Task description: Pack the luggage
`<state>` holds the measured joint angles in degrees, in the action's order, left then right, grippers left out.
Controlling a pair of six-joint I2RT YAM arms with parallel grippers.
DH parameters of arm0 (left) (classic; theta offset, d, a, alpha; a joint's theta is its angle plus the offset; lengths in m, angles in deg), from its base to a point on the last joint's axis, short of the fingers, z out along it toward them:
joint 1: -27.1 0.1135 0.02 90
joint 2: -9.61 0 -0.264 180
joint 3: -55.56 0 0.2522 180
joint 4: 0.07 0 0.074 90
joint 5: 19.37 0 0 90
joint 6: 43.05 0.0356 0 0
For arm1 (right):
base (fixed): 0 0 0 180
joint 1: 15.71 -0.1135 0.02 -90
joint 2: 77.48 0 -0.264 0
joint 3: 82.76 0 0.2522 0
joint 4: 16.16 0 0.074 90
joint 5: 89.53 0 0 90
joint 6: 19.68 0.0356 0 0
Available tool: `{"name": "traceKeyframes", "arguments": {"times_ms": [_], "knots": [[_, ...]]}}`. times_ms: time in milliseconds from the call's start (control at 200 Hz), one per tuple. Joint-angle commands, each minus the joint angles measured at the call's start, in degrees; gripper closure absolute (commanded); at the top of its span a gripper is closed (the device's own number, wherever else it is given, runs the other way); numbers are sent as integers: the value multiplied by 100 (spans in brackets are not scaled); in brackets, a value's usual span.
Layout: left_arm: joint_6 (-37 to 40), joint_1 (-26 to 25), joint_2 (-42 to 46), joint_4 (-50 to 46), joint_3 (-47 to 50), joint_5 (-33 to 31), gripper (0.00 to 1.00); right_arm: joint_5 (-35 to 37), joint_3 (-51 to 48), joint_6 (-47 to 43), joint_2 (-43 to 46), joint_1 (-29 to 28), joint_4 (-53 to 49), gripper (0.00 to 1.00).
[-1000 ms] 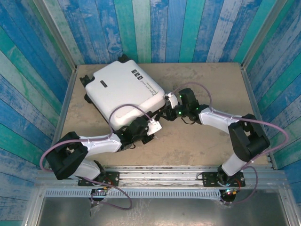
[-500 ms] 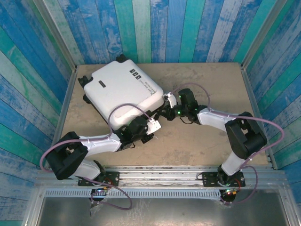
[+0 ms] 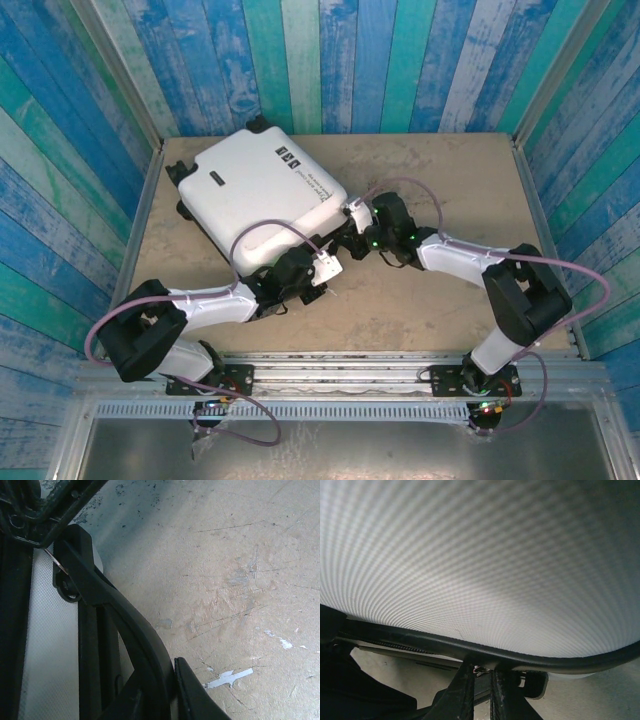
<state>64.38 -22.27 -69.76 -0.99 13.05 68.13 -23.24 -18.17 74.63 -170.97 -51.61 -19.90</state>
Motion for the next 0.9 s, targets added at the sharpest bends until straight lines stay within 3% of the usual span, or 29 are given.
{"name": "traceKeyframes", "arguments": {"times_ms": [0,225,295,421,641,891], "knots": [[-604,-211,-129,1256,-73,1880,100,-1210,-96,-169,-145,-831,474,100],[-644,-210,-70,1338,-11,1802,100,-1486,-374,-30,118,-853,881,99],[-651,-213,-58,1340,1,1787,100,-1135,-422,-35,269,-832,661,85],[-662,-210,-30,1319,23,1749,100,-859,-553,-123,677,-748,254,68],[-688,-207,67,1394,115,1683,100,-508,-837,-138,1353,-425,-88,64],[-714,-208,103,1471,137,1689,100,-311,-769,213,1186,-101,-251,57]]}}
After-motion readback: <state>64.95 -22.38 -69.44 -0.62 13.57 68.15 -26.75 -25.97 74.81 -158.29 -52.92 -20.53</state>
